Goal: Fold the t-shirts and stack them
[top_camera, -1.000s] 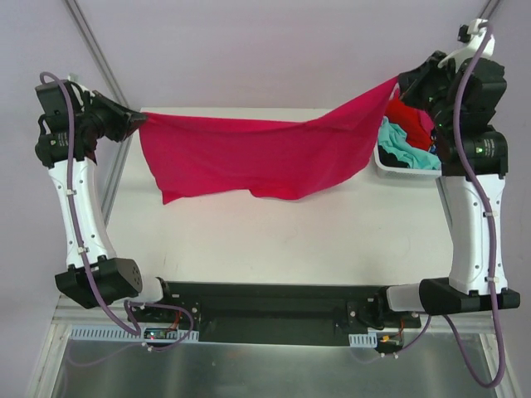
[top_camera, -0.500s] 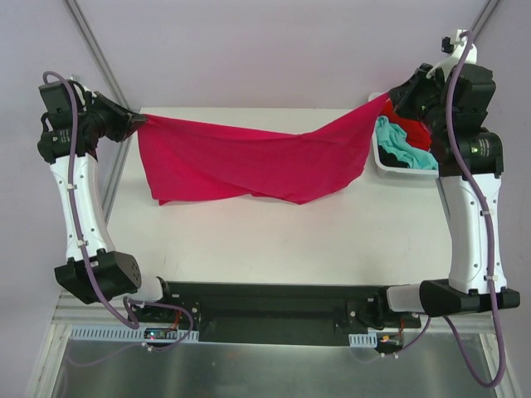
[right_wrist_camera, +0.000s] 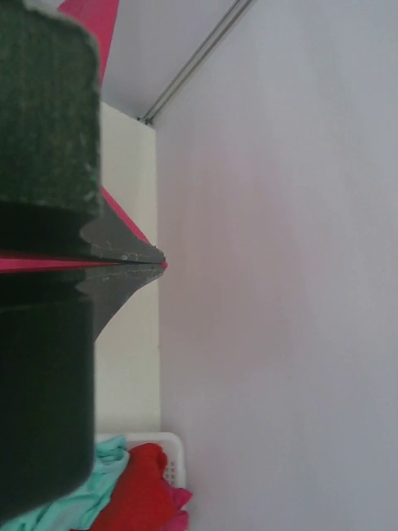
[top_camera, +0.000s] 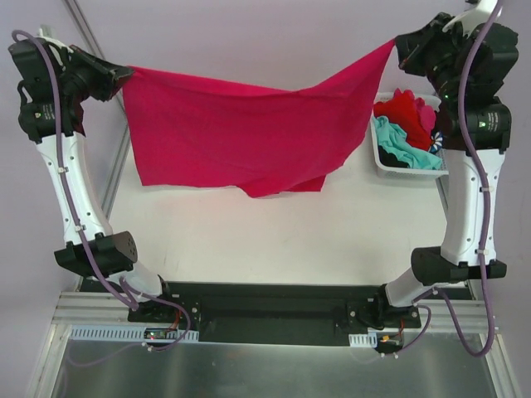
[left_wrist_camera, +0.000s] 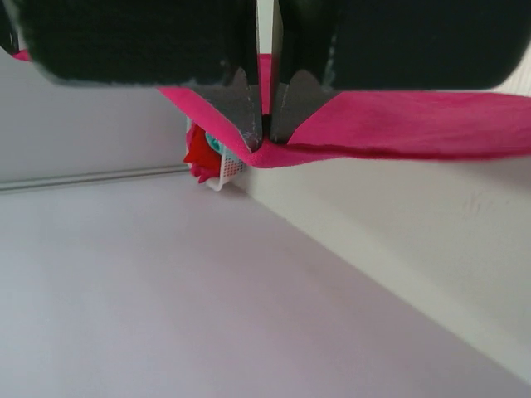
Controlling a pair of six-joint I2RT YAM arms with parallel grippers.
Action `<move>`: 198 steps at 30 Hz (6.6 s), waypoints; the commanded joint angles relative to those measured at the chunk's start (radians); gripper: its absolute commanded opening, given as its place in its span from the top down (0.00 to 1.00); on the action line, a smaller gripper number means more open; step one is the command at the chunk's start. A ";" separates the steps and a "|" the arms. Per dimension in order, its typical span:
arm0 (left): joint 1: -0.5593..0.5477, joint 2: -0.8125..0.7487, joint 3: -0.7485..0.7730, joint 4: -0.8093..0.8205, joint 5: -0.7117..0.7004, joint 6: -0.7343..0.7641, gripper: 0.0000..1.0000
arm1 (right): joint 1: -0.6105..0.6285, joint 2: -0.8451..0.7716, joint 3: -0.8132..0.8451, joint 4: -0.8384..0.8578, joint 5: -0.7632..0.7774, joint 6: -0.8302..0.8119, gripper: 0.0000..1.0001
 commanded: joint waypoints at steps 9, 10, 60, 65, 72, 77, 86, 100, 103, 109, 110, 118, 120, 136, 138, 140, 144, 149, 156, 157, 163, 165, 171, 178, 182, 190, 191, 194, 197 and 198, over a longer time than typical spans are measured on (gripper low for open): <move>-0.010 -0.027 0.178 0.082 -0.063 -0.180 1.00 | -0.038 -0.010 0.182 0.360 -0.024 0.117 1.00; -0.010 -0.037 0.161 0.083 -0.067 -0.183 1.00 | -0.038 -0.019 0.175 0.369 -0.027 0.120 1.00; -0.065 0.066 0.229 0.521 -0.093 -0.188 1.00 | -0.118 -0.116 -0.042 0.498 -0.244 -0.093 1.00; -0.067 -0.183 -0.213 0.521 -0.051 -0.069 1.00 | -0.118 -0.369 -0.485 0.499 -0.258 -0.146 1.00; -0.067 -0.487 -0.970 0.507 -0.046 0.106 1.00 | -0.118 -0.670 -1.080 0.374 -0.272 -0.130 1.00; -0.066 -0.635 -1.273 0.403 -0.056 0.186 1.00 | -0.118 -0.877 -1.513 0.192 -0.235 -0.019 1.00; -0.069 -0.760 -1.417 0.056 -0.149 0.206 1.00 | -0.118 -1.181 -1.696 -0.249 -0.252 0.111 1.00; -0.069 -0.800 -1.387 -0.289 -0.426 0.093 0.96 | -0.117 -1.093 -1.608 -0.480 -0.216 0.185 0.87; -0.067 -0.817 -1.269 -0.492 -0.559 0.039 0.29 | -0.117 -1.067 -1.509 -0.637 -0.122 0.164 0.53; -0.069 -0.831 -1.013 -0.604 -0.719 0.071 0.01 | -0.117 -0.991 -1.255 -0.785 -0.097 0.127 0.04; -0.069 -0.820 -0.982 -0.595 -0.719 0.079 0.01 | -0.117 -0.966 -1.221 -0.775 -0.097 0.128 0.04; -0.122 -0.559 -0.956 -0.164 -0.395 0.140 0.01 | -0.075 -0.704 -1.259 -0.172 -0.190 0.208 0.04; -0.187 -0.518 -1.014 -0.080 -0.417 0.107 0.01 | -0.031 -0.611 -1.286 -0.052 -0.145 0.219 0.04; -0.196 0.137 -0.864 0.332 -0.456 0.151 0.04 | 0.161 0.256 -0.896 0.343 -0.131 0.186 0.04; -0.181 0.177 -0.823 0.356 -0.448 0.160 0.04 | 0.161 0.316 -0.856 0.355 -0.128 0.188 0.04; -0.162 0.235 -0.789 0.379 -0.446 0.168 0.05 | 0.161 0.345 -0.811 0.367 -0.122 0.188 0.04; -0.133 0.329 -0.692 0.402 -0.420 0.177 0.08 | 0.161 0.422 -0.756 0.366 -0.117 0.186 0.04; -0.130 0.472 -0.585 0.407 -0.397 0.197 0.12 | 0.161 0.470 -0.750 0.360 -0.082 0.211 0.04; -0.128 0.605 -0.470 0.407 -0.417 0.179 0.12 | 0.160 0.494 -0.759 0.349 -0.048 0.219 0.04; -0.125 0.619 -0.454 0.407 -0.419 0.177 0.12 | 0.158 0.493 -0.759 0.340 -0.044 0.217 0.04; -0.124 0.729 -0.272 0.392 -0.412 0.151 0.12 | 0.153 0.491 -0.768 0.321 -0.016 0.237 0.04; -0.125 0.795 -0.168 0.375 -0.409 0.151 0.12 | 0.153 0.487 -0.776 0.317 0.010 0.252 0.04; -0.130 0.904 0.029 0.336 -0.363 0.120 0.12 | 0.152 0.479 -0.777 0.328 0.015 0.286 0.04; -0.131 0.656 -0.069 0.335 -0.296 0.208 0.09 | 0.157 0.370 -0.754 0.299 -0.051 0.245 0.04; -0.131 0.449 -0.081 0.320 -0.264 0.267 0.03 | 0.176 0.172 -0.808 0.223 -0.085 0.162 0.04; -0.308 -0.109 -0.552 0.177 -0.301 0.174 0.05 | 0.258 -0.255 -1.212 0.035 -0.076 0.235 0.04; -0.396 -0.172 -0.744 0.178 -0.305 0.086 0.06 | 0.258 -0.295 -1.265 0.028 -0.080 0.273 0.03; -0.569 -0.394 -1.092 0.180 -0.375 -0.148 0.14 | 0.258 -0.439 -1.404 -0.051 -0.010 0.297 0.03; -0.948 -0.606 -1.317 0.223 -0.536 -0.421 0.30 | 0.246 -0.530 -1.489 -0.062 0.004 0.312 0.06; -1.045 -0.626 -1.348 0.234 -0.572 -0.482 0.35 | 0.246 -0.542 -1.500 -0.061 -0.001 0.311 0.08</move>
